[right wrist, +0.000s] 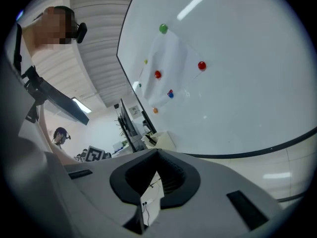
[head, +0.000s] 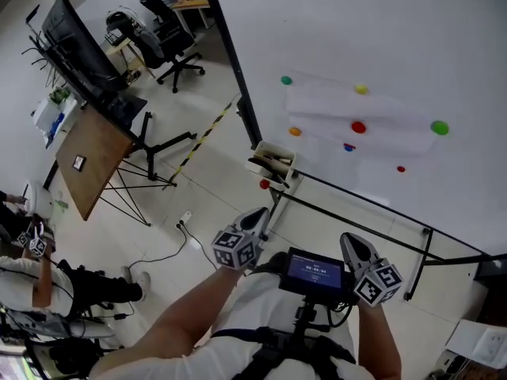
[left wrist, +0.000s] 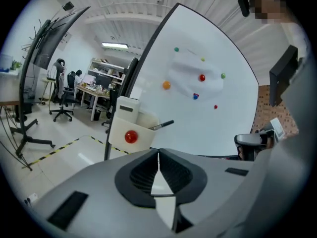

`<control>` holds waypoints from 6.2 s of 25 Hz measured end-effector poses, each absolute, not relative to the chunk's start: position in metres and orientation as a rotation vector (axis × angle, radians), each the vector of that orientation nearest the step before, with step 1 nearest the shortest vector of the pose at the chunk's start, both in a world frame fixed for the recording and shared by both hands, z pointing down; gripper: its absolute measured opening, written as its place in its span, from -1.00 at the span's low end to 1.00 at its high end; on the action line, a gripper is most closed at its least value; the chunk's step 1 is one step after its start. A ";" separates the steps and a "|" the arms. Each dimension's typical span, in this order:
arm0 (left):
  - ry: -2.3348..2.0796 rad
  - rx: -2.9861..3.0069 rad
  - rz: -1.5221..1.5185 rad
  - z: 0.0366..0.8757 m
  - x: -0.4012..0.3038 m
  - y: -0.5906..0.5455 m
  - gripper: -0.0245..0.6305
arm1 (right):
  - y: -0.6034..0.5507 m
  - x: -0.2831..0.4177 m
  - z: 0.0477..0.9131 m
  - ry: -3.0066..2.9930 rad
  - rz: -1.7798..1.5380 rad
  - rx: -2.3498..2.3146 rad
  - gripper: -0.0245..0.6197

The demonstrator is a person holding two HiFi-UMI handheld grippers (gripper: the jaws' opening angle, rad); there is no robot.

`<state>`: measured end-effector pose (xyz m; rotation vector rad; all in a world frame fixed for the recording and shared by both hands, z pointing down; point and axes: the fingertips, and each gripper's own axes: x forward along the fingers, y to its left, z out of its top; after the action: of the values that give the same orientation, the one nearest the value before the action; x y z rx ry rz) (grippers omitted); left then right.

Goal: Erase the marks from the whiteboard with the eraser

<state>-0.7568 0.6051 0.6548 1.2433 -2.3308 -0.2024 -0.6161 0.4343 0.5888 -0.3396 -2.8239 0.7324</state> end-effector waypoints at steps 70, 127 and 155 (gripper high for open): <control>-2.595 1.470 0.248 0.596 -0.910 0.573 -0.22 | 0.449 -0.722 0.609 -2.783 0.818 -0.007 -0.89; -1.156 2.596 0.215 0.532 -0.086 0.192 -0.21 | 0.228 0.063 0.498 -2.933 0.701 1.369 -0.89; -0.966 2.721 0.172 0.522 0.069 -0.160 -0.20 | -0.108 0.189 0.479 -2.841 0.586 1.548 -0.89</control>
<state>0.0687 -0.1595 0.5215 2.7209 -0.9664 0.1720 0.1886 -0.1081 0.4790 1.5481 -2.8414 0.5859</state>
